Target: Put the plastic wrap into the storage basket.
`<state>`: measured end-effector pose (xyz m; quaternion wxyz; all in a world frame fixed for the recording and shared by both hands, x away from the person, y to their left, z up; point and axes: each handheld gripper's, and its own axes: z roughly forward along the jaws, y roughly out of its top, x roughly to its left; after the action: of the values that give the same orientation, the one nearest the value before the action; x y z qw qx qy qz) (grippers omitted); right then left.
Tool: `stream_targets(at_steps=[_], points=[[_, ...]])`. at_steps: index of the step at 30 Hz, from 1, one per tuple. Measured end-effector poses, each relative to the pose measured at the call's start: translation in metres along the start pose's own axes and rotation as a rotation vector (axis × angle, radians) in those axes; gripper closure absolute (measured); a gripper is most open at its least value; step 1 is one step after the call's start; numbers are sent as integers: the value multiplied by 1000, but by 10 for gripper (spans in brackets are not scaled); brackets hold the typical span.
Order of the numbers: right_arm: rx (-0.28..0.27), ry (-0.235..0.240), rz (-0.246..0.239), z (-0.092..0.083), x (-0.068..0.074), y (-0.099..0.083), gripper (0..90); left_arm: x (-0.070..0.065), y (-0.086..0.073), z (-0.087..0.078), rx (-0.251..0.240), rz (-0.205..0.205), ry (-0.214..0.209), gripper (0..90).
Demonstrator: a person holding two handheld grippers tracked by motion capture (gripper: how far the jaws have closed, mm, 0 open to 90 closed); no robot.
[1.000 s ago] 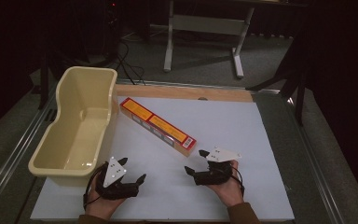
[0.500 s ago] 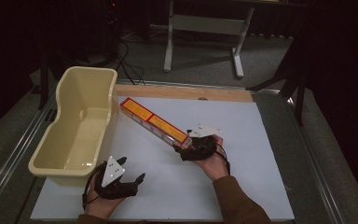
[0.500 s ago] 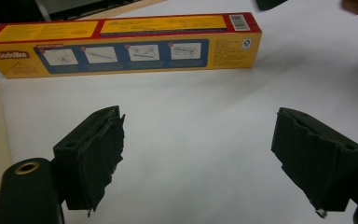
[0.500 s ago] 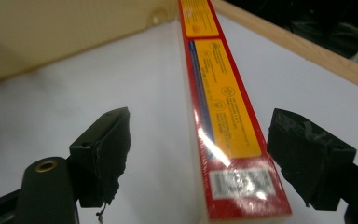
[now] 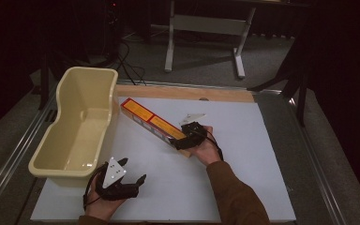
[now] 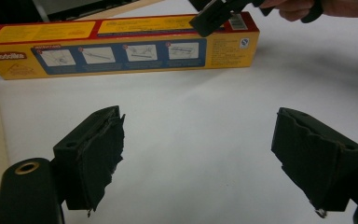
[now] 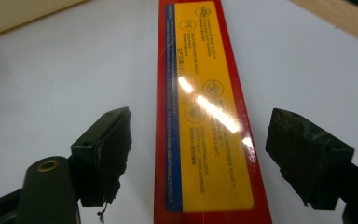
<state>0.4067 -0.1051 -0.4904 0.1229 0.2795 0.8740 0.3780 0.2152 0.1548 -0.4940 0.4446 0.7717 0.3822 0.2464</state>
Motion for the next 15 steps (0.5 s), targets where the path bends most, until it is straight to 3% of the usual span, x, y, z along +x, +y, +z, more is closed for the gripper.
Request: stream_targets(at_steps=[6, 12, 15], points=[[61, 2, -28, 12, -1, 2, 311, 0, 0, 0, 0, 2, -1, 166], [97, 22, -9, 12, -8, 0, 373, -1, 0, 0, 1, 10, -4, 166], [108, 10, -13, 11, -5, 1, 381, -1, 0, 0, -1, 8, -3, 168]])
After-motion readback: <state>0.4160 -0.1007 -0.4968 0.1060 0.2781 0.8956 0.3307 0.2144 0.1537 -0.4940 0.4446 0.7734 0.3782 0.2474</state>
